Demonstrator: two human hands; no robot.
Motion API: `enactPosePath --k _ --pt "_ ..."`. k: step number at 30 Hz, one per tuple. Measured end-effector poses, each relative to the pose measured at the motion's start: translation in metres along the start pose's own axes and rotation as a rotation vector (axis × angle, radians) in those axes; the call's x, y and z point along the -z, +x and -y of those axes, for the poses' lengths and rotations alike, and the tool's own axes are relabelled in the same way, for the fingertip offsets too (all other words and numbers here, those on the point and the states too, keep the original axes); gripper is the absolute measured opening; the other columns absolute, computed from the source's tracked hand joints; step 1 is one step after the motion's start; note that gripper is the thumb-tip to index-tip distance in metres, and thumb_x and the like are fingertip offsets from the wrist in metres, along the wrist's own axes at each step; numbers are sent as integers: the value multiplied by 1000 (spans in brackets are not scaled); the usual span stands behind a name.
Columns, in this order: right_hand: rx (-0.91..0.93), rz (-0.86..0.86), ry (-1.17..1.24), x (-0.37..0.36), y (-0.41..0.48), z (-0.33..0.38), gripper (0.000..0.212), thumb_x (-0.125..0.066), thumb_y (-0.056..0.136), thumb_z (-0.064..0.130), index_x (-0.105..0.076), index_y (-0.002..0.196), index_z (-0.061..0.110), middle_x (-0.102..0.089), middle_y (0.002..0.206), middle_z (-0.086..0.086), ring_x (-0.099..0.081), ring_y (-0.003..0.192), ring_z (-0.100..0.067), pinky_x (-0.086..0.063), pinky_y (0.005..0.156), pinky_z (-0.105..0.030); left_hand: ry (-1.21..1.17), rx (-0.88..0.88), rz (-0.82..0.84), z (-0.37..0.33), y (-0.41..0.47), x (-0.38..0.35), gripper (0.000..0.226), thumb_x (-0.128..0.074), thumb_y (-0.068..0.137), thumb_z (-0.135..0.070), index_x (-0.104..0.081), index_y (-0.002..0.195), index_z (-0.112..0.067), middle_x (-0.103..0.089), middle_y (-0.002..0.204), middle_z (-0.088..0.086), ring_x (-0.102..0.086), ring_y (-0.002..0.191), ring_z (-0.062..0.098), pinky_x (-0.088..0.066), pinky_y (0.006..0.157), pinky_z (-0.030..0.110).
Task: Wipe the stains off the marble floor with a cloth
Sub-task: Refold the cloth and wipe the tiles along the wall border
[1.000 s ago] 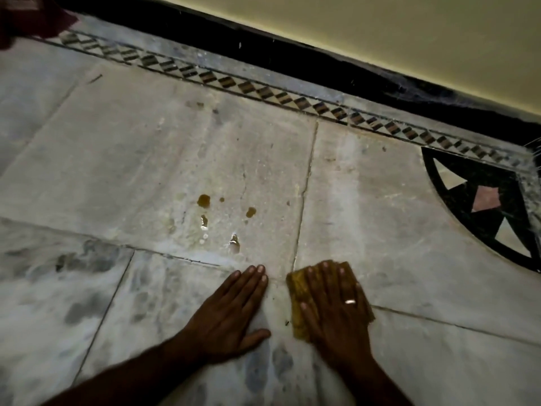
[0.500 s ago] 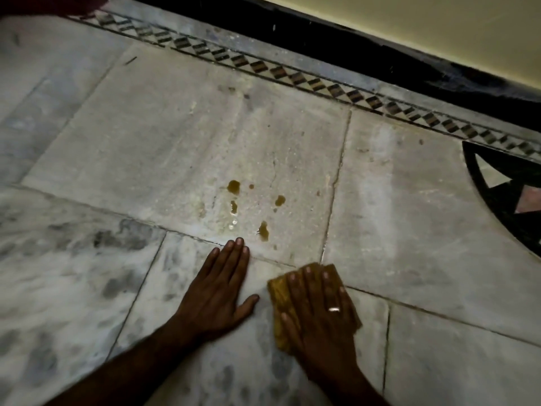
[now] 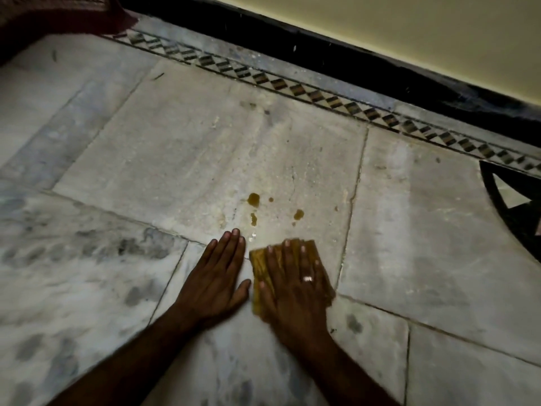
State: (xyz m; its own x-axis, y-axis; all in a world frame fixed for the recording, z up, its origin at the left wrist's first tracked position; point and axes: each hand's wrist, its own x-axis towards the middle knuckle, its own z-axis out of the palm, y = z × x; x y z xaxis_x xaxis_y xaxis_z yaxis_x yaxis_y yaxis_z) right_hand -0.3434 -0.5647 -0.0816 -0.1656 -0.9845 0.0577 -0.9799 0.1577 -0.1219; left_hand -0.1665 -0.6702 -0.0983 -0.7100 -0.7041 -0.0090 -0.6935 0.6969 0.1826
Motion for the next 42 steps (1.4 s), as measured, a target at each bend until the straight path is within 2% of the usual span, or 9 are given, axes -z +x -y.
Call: enactPosePath --k 2,8,12,17,23,27,33,38,42 --pt "21 1 -39 0 -22 -19 59 -27 108 44 -28 161 17 -21 169 -16 -18 155 -40 -32 116 -63 8 -7 -4 6 1 1 79 -37 97 -50 -25 156 0 -18 166 19 -17 155 31 -16 124 47" --pt "-343 -22 7 -11 51 14 67 -30 103 46 -26 162 15 -22 167 -19 -22 153 -45 -23 120 -63 -2 55 -67 31 2 7 74 -38 96 -41 -26 155 2 -22 165 21 -19 154 32 -21 123 49" --pt "-217 -16 45 -18 87 62 65 -34 102 46 -30 161 18 -24 167 -19 -19 155 -43 -20 122 -61 22 99 -102 46 0 6 70 -38 94 -33 -31 153 4 -26 163 23 -24 152 34 -28 119 53" --pt "142 -69 -10 -13 21 48 58 -38 106 39 -37 158 15 -29 166 -18 -24 153 -42 -37 113 -63 44 138 -115 60 -1 8 69 -36 94 -32 -34 152 5 -28 162 24 -28 151 36 -25 120 51" --pt "-245 -78 60 -19 77 59 65 -34 103 45 -26 162 17 -26 167 -17 -24 154 -40 -26 120 -60 33 187 -158 67 -10 7 70 -37 91 -29 -32 153 4 -26 163 23 -25 152 36 -19 122 51" --pt "-73 -54 111 -30 127 87 61 -37 104 45 -33 160 21 -27 167 -16 -20 155 -42 -24 120 -62 -1 184 -219 68 -11 10 71 -38 88 -26 -35 151 5 -29 161 23 -26 151 35 -18 122 52" --pt "303 -148 8 -17 47 46 55 -45 105 40 -43 156 19 -34 164 -15 -27 153 -41 -37 115 -61 32 186 -160 71 -10 9 67 -36 96 -34 -35 152 3 -27 163 21 -29 150 35 -18 122 51" --pt "-9 -53 -42 -12 45 -15 60 -26 106 43 -27 162 20 -20 169 -15 -18 155 -41 -35 114 -63 32 252 -104 66 -7 8 72 -29 101 -49 -27 157 -3 -24 166 14 -22 154 28 -19 123 51" --pt "-170 -41 51 -19 114 21 62 -29 105 47 -26 162 22 -20 169 -14 -19 155 -40 -28 119 -62 49 261 -98 68 -6 3 74 -33 100 -51 -28 156 -3 -25 165 14 -23 153 28 -20 123 52"
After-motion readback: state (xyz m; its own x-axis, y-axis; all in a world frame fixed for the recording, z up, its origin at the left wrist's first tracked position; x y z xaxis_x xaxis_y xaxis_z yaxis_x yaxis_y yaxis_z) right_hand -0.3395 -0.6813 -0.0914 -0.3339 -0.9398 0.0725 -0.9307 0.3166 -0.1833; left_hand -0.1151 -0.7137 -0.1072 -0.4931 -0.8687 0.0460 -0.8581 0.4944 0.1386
